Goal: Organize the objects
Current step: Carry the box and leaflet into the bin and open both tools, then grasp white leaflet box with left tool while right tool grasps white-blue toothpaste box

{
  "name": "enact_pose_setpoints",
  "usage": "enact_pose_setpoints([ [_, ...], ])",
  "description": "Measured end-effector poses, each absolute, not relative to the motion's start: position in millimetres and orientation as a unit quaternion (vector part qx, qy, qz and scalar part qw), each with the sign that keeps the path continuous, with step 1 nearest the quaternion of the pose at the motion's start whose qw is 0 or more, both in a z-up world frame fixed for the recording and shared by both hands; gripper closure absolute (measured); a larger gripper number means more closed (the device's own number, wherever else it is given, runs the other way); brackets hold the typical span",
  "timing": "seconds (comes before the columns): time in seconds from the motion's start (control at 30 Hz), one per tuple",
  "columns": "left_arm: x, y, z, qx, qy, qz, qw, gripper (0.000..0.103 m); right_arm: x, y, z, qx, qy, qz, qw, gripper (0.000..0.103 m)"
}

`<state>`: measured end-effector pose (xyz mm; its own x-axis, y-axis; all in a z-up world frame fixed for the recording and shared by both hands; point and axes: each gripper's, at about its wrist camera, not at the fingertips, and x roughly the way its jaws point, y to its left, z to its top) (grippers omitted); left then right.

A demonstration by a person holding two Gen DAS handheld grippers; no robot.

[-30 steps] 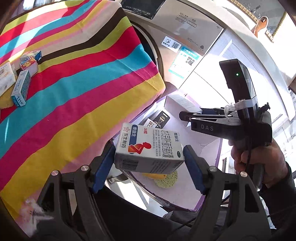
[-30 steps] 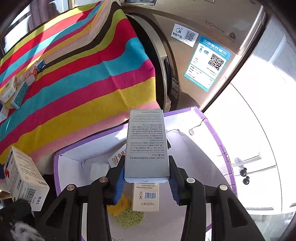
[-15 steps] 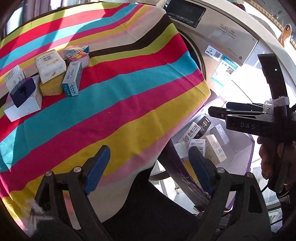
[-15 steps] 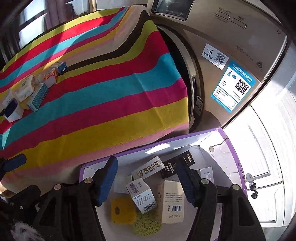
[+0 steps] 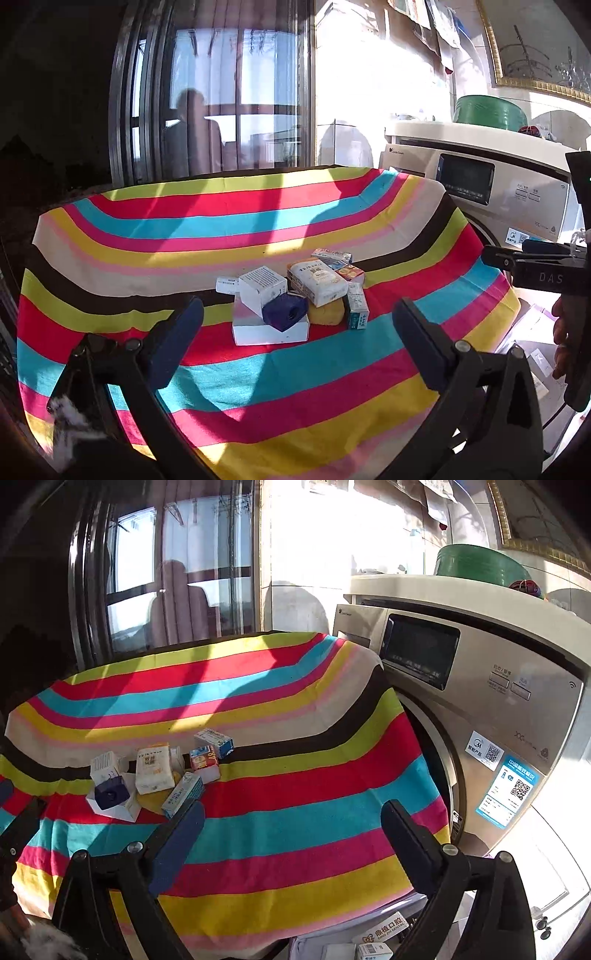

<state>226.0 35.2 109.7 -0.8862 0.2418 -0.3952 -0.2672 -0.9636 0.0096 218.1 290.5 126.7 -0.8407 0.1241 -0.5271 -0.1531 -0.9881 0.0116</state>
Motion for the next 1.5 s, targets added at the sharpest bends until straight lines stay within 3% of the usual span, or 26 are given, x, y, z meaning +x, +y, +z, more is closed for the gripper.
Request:
enact_pose_setpoints([
  [0.1,215,18,101,-0.23,0.028,0.966,0.114,0.0,208,280,125,-0.288,0.047,0.956,0.021,0.003],
  [0.27,202,-8,88,-0.279,-0.013,0.951,0.133,0.0,190,258,108,-0.328,0.029,0.944,0.018,0.003],
  [0.5,164,-25,98,-0.277,-0.033,0.944,0.178,0.004,168,240,79,-0.389,0.053,0.92,-0.019,0.003],
  [0.7,101,0,101,-0.309,0.018,0.915,0.258,0.016,147,225,69,-0.411,0.057,0.909,-0.038,0.003],
  [0.83,70,19,95,-0.344,0.044,0.89,0.297,0.016,134,219,66,-0.42,0.054,0.905,-0.038,0.004],
  [0.93,53,25,81,-0.371,0.057,0.879,0.295,0.028,122,217,62,-0.425,0.053,0.903,-0.038,0.004],
  [1.03,40,25,69,-0.398,0.038,0.862,0.312,0.053,110,213,56,-0.431,0.053,0.9,-0.044,0.004],
  [1.1,39,23,68,-0.399,0.03,0.862,0.311,0.054,102,209,52,-0.434,0.048,0.898,-0.046,0.005],
  [1.27,48,-3,73,-0.387,-0.003,0.885,0.26,0.055,82,202,44,-0.444,0.039,0.894,-0.044,0.021],
  [1.5,75,-44,62,-0.406,-0.037,0.9,0.151,0.055,67,198,35,-0.452,0.036,0.89,-0.049,0.036],
])
